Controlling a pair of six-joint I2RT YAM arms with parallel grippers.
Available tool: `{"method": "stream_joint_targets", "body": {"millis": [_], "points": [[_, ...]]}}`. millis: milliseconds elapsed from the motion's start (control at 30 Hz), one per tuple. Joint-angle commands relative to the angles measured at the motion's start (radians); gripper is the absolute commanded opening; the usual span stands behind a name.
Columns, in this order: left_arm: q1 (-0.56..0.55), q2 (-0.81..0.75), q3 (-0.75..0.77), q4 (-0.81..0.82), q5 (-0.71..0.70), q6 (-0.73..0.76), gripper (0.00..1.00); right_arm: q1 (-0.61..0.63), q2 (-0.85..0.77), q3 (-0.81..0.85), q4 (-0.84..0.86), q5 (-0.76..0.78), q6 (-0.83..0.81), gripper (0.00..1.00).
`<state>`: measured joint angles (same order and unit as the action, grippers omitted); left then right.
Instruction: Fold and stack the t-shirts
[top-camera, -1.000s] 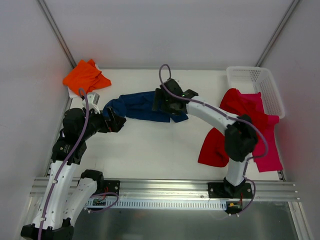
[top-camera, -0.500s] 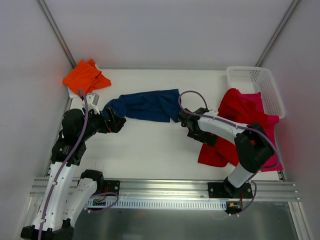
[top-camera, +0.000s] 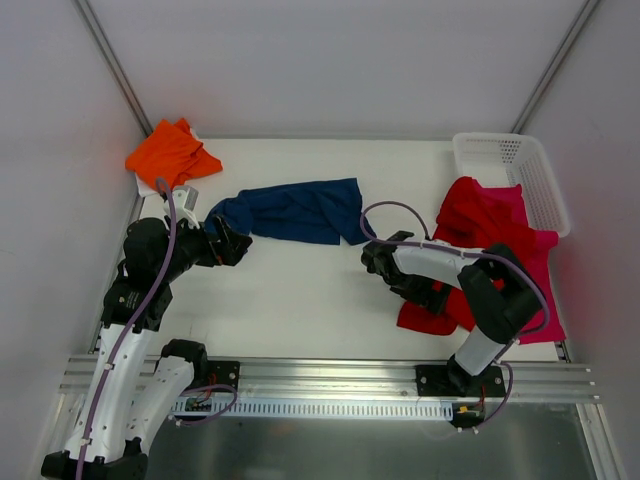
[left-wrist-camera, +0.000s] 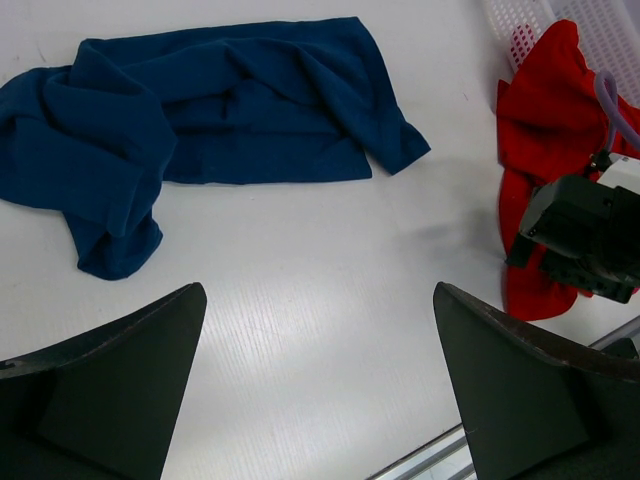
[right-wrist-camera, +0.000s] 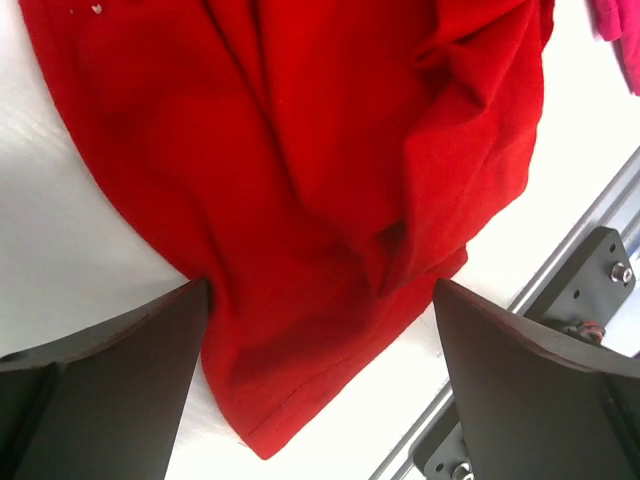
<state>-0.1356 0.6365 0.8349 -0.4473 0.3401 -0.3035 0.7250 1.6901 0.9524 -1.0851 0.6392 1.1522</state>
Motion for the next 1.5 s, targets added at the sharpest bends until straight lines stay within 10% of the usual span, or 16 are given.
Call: {"method": "stream_joint_targets", "body": {"millis": [0, 100, 233, 333, 700, 1133, 1467], "points": [[0.008, -0.008, -0.007, 0.025, 0.028, -0.006, 0.99, 0.024, -0.033, -0.072, 0.071, -0.064, 0.011, 0.99], [0.008, -0.008, -0.007, 0.025, 0.027, -0.006, 0.99, 0.033, -0.090, -0.118, 0.151, -0.062, -0.018, 0.94], [0.002, -0.009, -0.008, 0.025, 0.022, -0.005, 0.99, 0.028, -0.161, -0.176, 0.209, -0.059, -0.045, 0.23], [-0.012, -0.015, -0.008, 0.024, 0.011, 0.000, 0.99, 0.017, -0.193, -0.202, 0.214, -0.064, -0.046, 0.00], [-0.024, -0.023, -0.008, 0.024, -0.006, 0.006, 0.99, 0.024, -0.369, -0.199, 0.109, 0.019, -0.034, 0.00], [-0.024, 0.002, -0.010, 0.024, 0.008, 0.007, 0.99, -0.110, -0.580, 0.500, -0.079, 0.511, -0.276, 0.00], [-0.025, 0.011, -0.013, 0.024, 0.004, 0.009, 0.99, -0.504, -0.347, 0.569, 0.524, 0.501, -0.678, 0.00]]}}
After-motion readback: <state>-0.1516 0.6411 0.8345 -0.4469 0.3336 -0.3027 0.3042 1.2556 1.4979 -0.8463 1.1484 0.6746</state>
